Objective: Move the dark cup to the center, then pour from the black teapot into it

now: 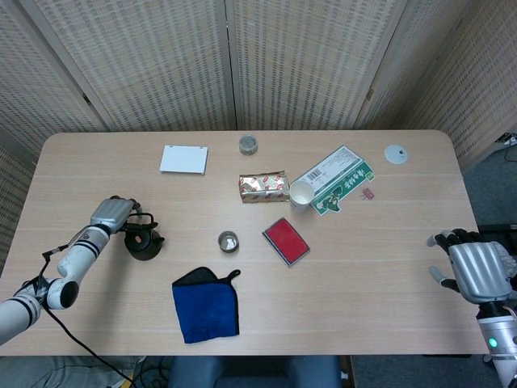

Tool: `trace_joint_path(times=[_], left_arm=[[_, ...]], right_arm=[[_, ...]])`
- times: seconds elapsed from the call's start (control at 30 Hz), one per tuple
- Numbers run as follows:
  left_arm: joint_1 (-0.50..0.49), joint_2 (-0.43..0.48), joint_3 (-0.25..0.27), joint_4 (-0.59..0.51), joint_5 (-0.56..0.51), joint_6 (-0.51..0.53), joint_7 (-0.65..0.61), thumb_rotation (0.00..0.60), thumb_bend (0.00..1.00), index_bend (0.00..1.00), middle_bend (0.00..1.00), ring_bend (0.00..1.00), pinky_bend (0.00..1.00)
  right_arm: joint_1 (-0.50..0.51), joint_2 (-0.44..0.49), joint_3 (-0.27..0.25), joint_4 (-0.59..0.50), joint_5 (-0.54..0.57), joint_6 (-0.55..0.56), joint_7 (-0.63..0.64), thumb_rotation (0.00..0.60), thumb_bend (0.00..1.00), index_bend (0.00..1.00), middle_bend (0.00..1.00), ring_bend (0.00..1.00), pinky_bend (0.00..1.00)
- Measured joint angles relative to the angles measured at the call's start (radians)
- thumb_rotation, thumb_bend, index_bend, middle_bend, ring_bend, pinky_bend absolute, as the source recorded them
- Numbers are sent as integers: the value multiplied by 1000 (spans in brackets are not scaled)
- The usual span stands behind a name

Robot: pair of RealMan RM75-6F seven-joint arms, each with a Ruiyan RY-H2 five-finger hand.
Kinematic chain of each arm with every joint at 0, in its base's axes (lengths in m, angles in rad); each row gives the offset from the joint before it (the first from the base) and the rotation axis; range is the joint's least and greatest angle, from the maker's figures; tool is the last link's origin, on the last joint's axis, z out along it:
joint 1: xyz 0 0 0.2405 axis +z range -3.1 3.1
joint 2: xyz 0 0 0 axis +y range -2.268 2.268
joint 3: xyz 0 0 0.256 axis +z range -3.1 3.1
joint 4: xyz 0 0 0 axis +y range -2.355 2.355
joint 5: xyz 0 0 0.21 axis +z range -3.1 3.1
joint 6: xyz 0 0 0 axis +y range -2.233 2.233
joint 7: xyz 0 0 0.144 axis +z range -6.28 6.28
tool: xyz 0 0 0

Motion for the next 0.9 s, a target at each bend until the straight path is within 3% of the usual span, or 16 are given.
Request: trace_joint_path(times=[0.37, 0.9], left_arm=[[0, 42, 10, -80, -20, 61, 36, 83, 96, 476, 237, 227, 109], [101, 223, 52, -411, 59, 286, 87, 82, 96, 500, 237, 227, 108]], right_arm=[[-20, -4, 19, 6, -12, -2, 11, 600, 193, 433, 419, 324, 398], [-28, -7, 42, -1, -28, -16, 8, 600, 192, 436, 410, 324, 398]])
